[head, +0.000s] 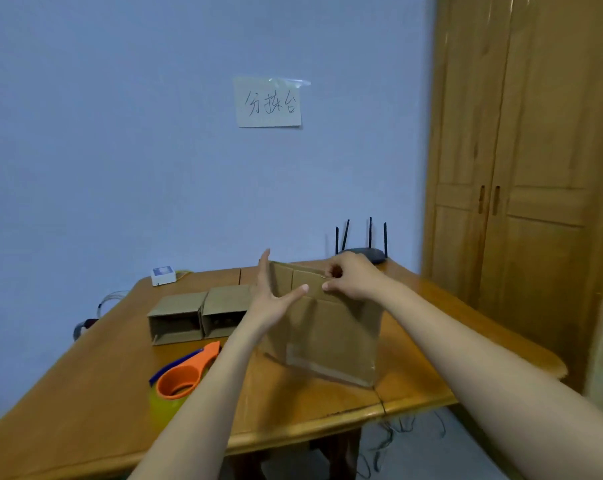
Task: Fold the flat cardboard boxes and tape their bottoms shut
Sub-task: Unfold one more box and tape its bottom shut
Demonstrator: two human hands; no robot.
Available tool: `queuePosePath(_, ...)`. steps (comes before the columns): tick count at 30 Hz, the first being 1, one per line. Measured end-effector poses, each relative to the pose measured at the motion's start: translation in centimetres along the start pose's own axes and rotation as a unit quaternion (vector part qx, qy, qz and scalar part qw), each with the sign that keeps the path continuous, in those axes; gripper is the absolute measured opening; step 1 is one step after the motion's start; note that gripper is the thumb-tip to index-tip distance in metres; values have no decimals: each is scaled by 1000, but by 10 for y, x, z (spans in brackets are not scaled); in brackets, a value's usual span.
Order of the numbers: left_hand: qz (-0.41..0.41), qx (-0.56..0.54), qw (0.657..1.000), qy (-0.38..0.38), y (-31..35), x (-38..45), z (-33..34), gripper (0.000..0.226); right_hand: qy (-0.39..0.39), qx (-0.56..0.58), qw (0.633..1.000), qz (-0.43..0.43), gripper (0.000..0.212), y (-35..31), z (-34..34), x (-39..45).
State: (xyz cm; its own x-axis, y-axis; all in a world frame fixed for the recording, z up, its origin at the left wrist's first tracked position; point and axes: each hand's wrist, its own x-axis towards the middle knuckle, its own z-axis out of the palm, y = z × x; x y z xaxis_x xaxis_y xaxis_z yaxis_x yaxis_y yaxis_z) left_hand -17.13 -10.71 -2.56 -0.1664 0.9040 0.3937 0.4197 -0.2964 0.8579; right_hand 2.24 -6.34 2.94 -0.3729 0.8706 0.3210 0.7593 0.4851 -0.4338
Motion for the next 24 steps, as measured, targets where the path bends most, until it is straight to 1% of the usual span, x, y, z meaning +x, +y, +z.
queuePosePath(3, -48, 14, 998, 25, -22, 3, -18, 59, -10, 2, 1000, -13, 20, -13, 29, 9)
queuePosePath(5, -77, 26, 996, 32, -37, 5, -26, 37, -24, 6, 1000, -12, 24, -20, 42, 14)
queuePosePath(6, -87, 33, 995, 31, -43, 5, -29, 30, -35, 9, 999, -9, 29, -23, 45, 18)
queuePosePath(7, -94, 40, 994, 28, -48, 6, -31, 28, -46, 9, 999, -3, 33, -28, 45, 20)
queuePosePath(9, -99, 49, 994, 26, -53, 10, -32, 31, -61, 6, 998, 16, 37, -33, 41, 28)
queuePosePath(11, -110, 44, 992, 29, -50, 14, -32, 36, -74, 42, 995, 46, 44, -30, 30, 35)
queuePosePath(12, -115, 42, 992, 31, -45, 14, -32, 36, -81, 78, 992, 61, 43, -27, 25, 37)
queuePosePath(14, -120, 39, 991, 39, -41, 19, -32, 29, -92, 113, 987, 70, 31, -19, 15, 42)
queuePosePath(15, -120, 37, 991, 42, -40, 21, -33, 25, -102, 101, 987, 79, 37, -17, 11, 42)
queuePosePath(16, -117, 37, 992, 38, -40, 22, -34, 21, -124, 78, 984, 102, 49, -15, 7, 43)
queuePosePath(17, -116, 36, 992, 31, -39, 23, -34, 17, -162, 53, 976, 132, 58, -16, 3, 41)
queuePosePath(18, -112, 34, 993, 19, -39, 24, -34, 15, -207, 37, 964, 163, 62, -18, 0, 40)
queuePosePath(20, -104, 29, 994, -9, -37, 22, -35, 18, -288, 37, 934, 208, 47, -21, -2, 36)
queuePosePath(21, -102, 28, 994, -17, -34, 20, -36, 22, -301, 34, 927, 219, 35, -22, 0, 36)
queuePosePath(22, -98, 28, 995, -24, -32, 19, -37, 26, -296, 23, 929, 223, 25, -22, 3, 37)
queuePosePath(23, -99, 29, 994, -33, -31, 19, -38, 30, -281, 6, 932, 228, 21, -22, 7, 37)
queuePosePath(24, -100, 32, 994, -43, -29, 19, -39, 32, -262, -13, 937, 229, 23, -21, 11, 39)
